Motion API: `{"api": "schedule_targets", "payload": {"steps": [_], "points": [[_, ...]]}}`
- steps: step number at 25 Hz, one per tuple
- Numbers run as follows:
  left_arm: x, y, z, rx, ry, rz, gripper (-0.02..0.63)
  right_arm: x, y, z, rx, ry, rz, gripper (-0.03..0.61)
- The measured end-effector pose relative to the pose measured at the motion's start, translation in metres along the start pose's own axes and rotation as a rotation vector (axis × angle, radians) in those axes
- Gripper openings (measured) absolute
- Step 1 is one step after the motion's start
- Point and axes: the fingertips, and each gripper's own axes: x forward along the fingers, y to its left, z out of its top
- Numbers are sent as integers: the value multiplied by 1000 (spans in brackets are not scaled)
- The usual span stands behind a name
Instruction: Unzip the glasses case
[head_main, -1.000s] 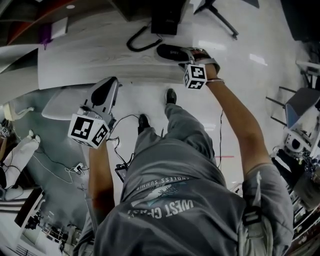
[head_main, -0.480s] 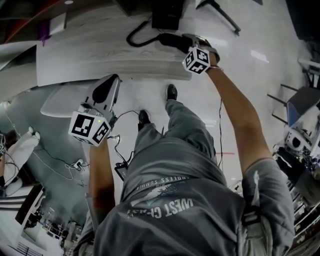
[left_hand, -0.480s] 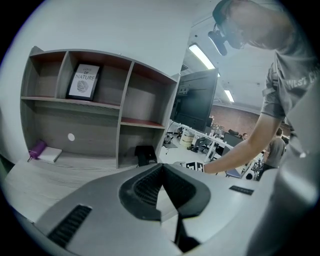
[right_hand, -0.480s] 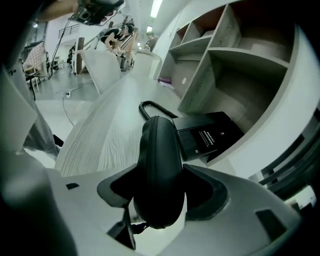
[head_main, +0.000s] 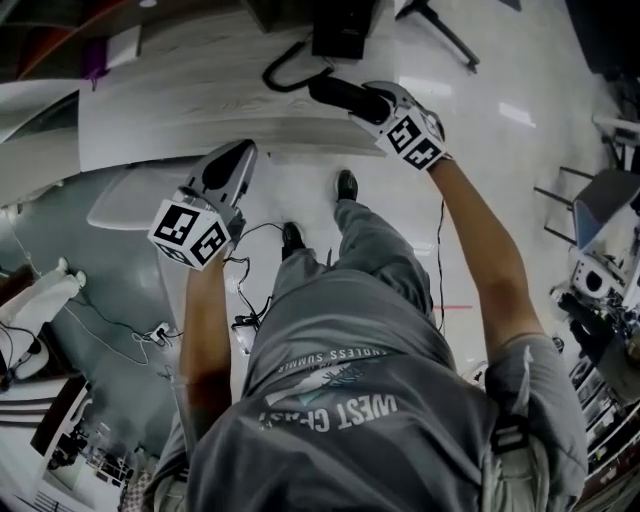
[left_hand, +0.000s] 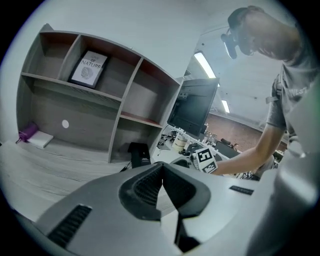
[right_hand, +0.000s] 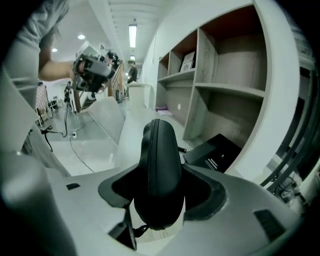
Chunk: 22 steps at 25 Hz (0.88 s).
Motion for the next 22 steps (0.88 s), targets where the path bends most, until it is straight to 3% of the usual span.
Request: {"api": "schedule_targets", "payload": {"steps": [3,8,12,14,18,22], "points": [[-1,-6,3,-40,-40,-68,0,-27,19,36,2,-72,27,259],[-15,-15,17,-255,-178,-207,0,-76,58,95,12,-181,98,259],[-29,-20,18,-372,-257,-310,23,-101,92,131,-14,-230,138,259],[-36,-24,21,-464,-317,-385,59,-111,106,144,-32,-241,139,259],[-60,-39,27,-722,-451,-582,112,-127,134,168,-49,-261,145,259],[-79,-54,35,-828,-525,-705,133,-138,156,183,-66,-266,139,260]]}}
